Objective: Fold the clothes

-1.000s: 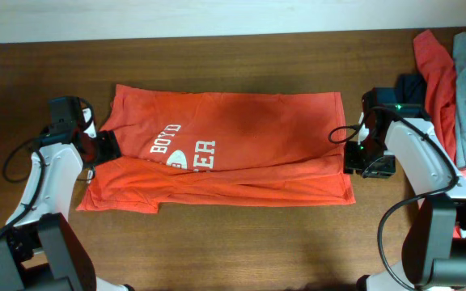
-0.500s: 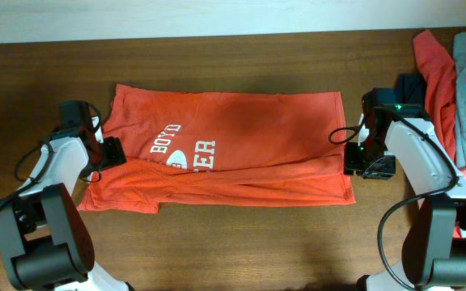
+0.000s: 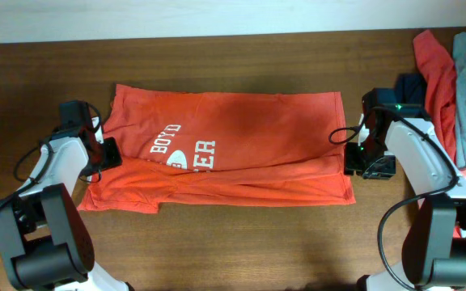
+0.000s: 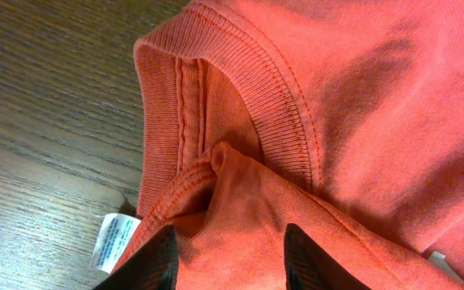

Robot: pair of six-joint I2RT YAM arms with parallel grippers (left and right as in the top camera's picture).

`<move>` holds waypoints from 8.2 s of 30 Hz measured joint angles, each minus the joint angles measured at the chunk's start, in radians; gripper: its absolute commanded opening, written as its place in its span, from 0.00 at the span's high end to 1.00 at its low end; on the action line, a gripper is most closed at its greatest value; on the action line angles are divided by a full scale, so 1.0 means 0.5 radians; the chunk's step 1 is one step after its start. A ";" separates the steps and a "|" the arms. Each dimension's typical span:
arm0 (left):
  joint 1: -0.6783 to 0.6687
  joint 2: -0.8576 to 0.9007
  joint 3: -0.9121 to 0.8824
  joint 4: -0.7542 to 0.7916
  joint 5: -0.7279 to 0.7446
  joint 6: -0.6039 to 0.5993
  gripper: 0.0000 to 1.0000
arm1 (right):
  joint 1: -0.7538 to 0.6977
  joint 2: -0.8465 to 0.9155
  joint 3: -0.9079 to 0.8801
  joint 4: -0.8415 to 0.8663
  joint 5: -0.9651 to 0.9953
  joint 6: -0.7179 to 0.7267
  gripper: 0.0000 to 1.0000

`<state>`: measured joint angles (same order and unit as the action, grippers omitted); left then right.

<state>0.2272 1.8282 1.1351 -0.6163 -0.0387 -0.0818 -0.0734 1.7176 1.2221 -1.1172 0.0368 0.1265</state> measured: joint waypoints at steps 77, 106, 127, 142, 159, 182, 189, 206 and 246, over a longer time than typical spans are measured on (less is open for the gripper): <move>0.083 -0.084 0.043 0.036 0.084 -0.222 0.22 | 0.000 0.000 0.000 0.031 -0.063 -0.079 0.47; -0.946 -0.340 -0.185 -0.909 -0.212 -0.140 0.33 | 0.000 0.000 0.000 0.075 -0.251 -0.211 0.46; -0.983 -0.340 -0.531 -0.462 -0.458 -0.391 0.82 | 0.000 0.000 0.000 0.045 -0.291 -0.211 0.46; -0.983 -0.470 -0.504 -0.517 -0.552 -0.398 1.00 | 0.000 0.000 0.000 0.045 -0.297 -0.211 0.46; -0.983 -0.636 -0.391 -0.311 -0.632 -0.398 0.45 | 0.000 0.000 0.000 0.044 -0.296 -0.211 0.46; -0.885 -0.340 -0.388 0.105 -0.450 -0.399 0.90 | 0.000 0.000 0.000 0.042 -0.296 -0.211 0.46; -0.885 -0.154 -0.360 0.093 -0.332 -0.404 0.68 | 0.000 0.000 0.000 0.023 -0.297 -0.211 0.46; -0.867 -0.121 -0.289 -0.099 -0.346 -0.408 0.59 | 0.000 0.018 0.001 0.197 -0.302 -0.227 0.64; -0.869 -0.171 -0.365 -0.408 -0.304 -0.415 0.58 | -0.005 0.175 -0.448 0.423 -0.282 0.208 0.69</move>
<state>-0.2073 1.7428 0.9527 -0.8204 -0.1905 -0.2893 -0.0761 1.8053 0.9981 -0.9054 -0.1043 0.2302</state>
